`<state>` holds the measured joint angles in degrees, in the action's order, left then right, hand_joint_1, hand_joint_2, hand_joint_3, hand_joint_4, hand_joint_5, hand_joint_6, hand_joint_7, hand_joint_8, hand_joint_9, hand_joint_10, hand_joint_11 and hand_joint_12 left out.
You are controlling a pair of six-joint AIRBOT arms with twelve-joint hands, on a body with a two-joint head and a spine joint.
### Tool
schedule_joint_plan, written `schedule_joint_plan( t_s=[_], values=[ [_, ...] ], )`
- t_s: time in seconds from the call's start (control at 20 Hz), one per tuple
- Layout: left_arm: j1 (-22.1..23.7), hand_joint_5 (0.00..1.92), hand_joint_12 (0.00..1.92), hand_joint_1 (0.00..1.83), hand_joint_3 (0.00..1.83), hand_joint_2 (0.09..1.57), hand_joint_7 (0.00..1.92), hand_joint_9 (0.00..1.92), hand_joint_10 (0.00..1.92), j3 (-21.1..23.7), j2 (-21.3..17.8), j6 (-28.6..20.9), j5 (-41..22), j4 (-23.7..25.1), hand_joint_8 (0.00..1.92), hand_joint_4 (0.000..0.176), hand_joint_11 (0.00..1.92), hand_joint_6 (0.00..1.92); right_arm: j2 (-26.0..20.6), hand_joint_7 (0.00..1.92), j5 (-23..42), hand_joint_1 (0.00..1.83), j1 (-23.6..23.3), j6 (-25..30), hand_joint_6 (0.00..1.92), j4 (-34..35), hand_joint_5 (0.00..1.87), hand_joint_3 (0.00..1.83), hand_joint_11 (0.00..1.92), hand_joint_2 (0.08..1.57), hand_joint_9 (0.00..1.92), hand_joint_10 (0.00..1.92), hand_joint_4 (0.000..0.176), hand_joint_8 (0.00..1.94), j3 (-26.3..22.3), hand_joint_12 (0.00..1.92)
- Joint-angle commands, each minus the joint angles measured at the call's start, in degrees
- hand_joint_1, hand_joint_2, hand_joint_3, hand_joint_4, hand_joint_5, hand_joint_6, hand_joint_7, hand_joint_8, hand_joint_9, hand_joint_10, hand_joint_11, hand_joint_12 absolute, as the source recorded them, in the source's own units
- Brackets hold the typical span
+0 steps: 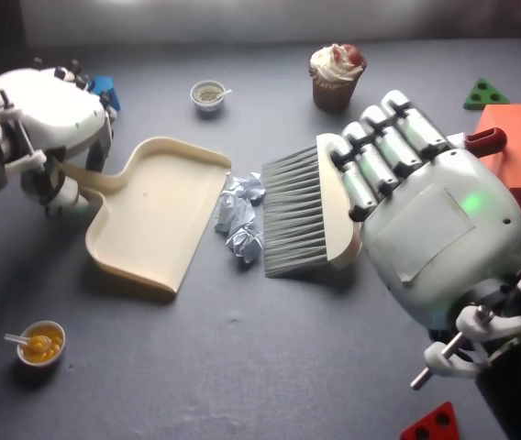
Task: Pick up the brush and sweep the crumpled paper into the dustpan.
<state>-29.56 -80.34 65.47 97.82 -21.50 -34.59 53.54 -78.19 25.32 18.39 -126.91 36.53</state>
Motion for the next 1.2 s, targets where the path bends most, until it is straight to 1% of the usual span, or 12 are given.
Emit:
schedule_joint_plan(
  t_s=[0.0,0.05,0.15,0.2,0.25,0.35,0.45,0.55,0.8,0.85,0.95,1.15],
  values=[
    [1.11,1.12,0.32,1.16,0.00,1.06,0.43,0.36,0.00,-0.65,-0.05,0.78,-5.08,1.22,0.00,0.000,0.15,0.74,0.14,0.13,-6.53,1.06,-0.51,-0.39,0.01,-6.28,0.08,0.00,0.22,1.07,0.15,0.01,0.000,0.01,0.34,0.04],
    [1.48,1.12,0.32,1.15,0.00,1.06,0.43,0.33,0.00,-0.87,0.15,0.90,-4.71,1.39,0.00,0.000,0.13,0.74,0.84,0.14,-6.52,1.05,-0.48,-0.39,0.01,-5.86,0.08,0.00,0.25,1.05,0.17,0.01,0.000,0.01,1.12,0.05],
    [2.61,1.11,0.32,1.16,0.00,1.06,0.42,0.32,0.00,-1.60,0.97,0.90,-3.75,2.10,0.00,0.000,0.12,0.76,3.09,0.13,-6.52,1.08,-0.44,-0.38,0.00,-4.75,0.07,0.00,0.24,1.03,0.16,0.01,0.000,0.01,3.89,0.05],
    [2.79,1.11,0.33,1.15,0.00,1.06,0.42,0.33,0.00,-1.74,1.26,0.90,-3.96,1.94,0.00,0.000,0.13,0.77,4.17,0.16,-6.52,1.13,-0.44,-0.37,0.01,-3.61,0.09,0.00,0.25,1.01,0.19,0.01,0.000,0.01,5.39,0.05],
    [2.87,1.10,0.34,1.13,0.00,1.07,0.41,0.32,0.00,-1.86,1.49,0.90,-4.16,1.77,0.00,0.000,0.11,0.78,5.30,0.19,-6.50,1.14,-0.45,-0.37,0.00,-2.65,0.12,0.00,0.26,1.00,0.20,0.01,0.000,0.01,7.10,0.05],
    [3.10,1.11,0.36,1.13,0.00,1.06,0.43,0.33,0.00,-2.57,2.26,0.90,-4.26,1.71,0.00,0.000,0.12,0.76,7.69,0.18,-5.94,1.10,-0.64,-0.34,0.00,-0.70,0.11,0.00,0.25,0.99,0.20,0.00,0.000,0.00,11.08,0.04],
    [3.18,1.12,0.35,1.14,0.00,1.06,0.42,0.32,0.00,-3.56,3.19,0.90,-4.44,1.28,0.00,0.000,0.10,0.75,9.57,0.18,-5.77,1.11,-1.09,0.07,0.00,-0.06,0.11,0.00,0.25,1.00,0.19,0.00,0.000,0.00,14.18,0.04],
    [3.22,1.09,0.38,1.13,0.00,1.07,0.41,0.32,0.00,-4.19,3.81,0.90,-4.50,1.10,0.00,0.000,0.08,0.79,10.55,0.19,-4.98,1.11,-1.81,0.84,0.01,-0.06,0.15,0.00,0.25,1.00,0.20,0.00,0.000,0.01,16.24,0.04],
    [3.38,1.11,0.40,1.12,0.00,1.06,0.43,0.33,0.00,-5.17,4.45,0.90,-4.96,1.48,0.00,0.000,0.08,0.77,11.14,0.22,-3.42,1.13,-3.63,2.41,0.01,-0.07,0.18,0.00,0.29,1.00,0.24,0.01,0.000,0.01,19.11,0.05],
    [3.48,1.09,0.40,1.11,0.00,1.07,0.42,0.32,0.00,-5.43,4.46,0.90,-4.97,1.49,0.00,0.000,0.08,0.80,11.67,0.22,-3.22,1.14,-3.81,2.48,0.01,0.15,0.19,0.00,0.29,1.00,0.24,0.01,0.000,0.01,20.40,0.05],
    [3.57,1.09,0.41,1.13,0.00,1.07,0.41,0.31,0.00,-5.76,4.50,0.89,-5.01,1.49,0.00,0.000,0.07,0.80,12.77,0.21,-3.01,1.12,-3.72,2.48,0.00,0.99,0.16,0.00,0.28,0.98,0.23,0.00,0.000,0.00,22.60,0.04],
    [3.69,1.09,0.43,1.12,0.00,1.07,0.41,0.31,0.00,-5.98,4.73,0.89,-5.38,1.63,0.00,0.000,0.07,0.79,14.06,0.19,-2.66,1.12,-3.31,2.48,0.00,1.47,0.15,0.00,0.28,1.00,0.22,0.00,0.000,0.00,25.57,0.04]
  ],
)
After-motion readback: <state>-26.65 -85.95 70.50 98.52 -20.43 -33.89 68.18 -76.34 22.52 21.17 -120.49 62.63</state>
